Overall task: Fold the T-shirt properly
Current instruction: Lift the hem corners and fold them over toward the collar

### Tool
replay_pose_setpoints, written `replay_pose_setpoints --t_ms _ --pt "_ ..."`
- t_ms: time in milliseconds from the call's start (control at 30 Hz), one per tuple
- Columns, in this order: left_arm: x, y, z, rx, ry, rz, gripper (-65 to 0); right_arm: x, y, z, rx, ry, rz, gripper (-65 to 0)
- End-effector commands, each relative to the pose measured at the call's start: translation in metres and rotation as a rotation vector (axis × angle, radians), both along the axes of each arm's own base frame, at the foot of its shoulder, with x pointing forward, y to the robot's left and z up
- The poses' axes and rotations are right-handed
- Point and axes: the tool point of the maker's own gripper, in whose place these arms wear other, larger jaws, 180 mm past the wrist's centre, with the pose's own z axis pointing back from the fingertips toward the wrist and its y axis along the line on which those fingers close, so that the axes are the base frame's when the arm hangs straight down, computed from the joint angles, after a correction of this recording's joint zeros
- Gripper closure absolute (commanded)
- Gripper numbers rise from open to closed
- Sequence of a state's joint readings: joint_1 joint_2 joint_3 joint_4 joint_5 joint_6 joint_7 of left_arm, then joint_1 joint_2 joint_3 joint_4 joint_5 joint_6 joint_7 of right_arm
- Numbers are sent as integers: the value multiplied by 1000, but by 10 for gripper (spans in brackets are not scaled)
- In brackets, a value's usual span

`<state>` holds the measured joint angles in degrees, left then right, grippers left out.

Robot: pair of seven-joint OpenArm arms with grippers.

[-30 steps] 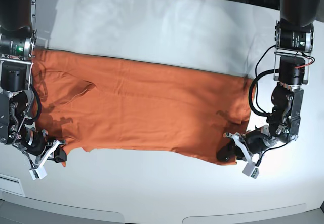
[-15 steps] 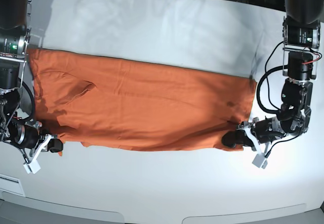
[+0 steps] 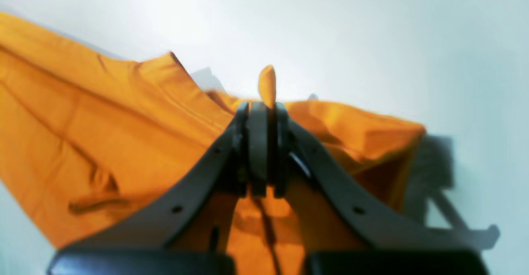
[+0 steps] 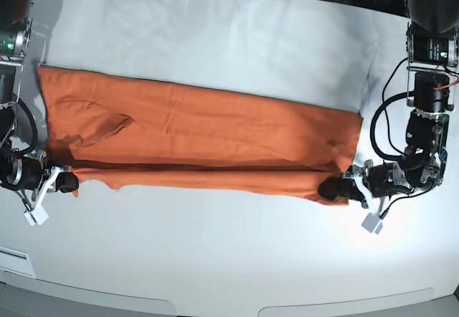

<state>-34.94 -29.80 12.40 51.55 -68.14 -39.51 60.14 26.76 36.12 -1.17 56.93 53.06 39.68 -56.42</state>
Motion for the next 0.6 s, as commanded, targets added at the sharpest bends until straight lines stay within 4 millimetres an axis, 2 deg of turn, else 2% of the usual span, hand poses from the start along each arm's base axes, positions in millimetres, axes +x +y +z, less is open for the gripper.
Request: replay_pose_setpoints --t_ms 0,300,400,467,567 --pt "10 5 27 -25 -57 -2 0 10 -7 28 -10 -74 8 0" --pt "-3 28 37 -22 -15 -20 0 -11 -16 32 -101 -44 61 0" --pt "-19 24 38 -48 44 -87 0 -17 -10 30 -67 -13 77 0" --pt "-31 24 29 -17 95 -135 0 -22 -2 31 -22 18 98 0" --pt "-32 24 27 -17 101 -134 0 -33 4 28 6 75 129 0"
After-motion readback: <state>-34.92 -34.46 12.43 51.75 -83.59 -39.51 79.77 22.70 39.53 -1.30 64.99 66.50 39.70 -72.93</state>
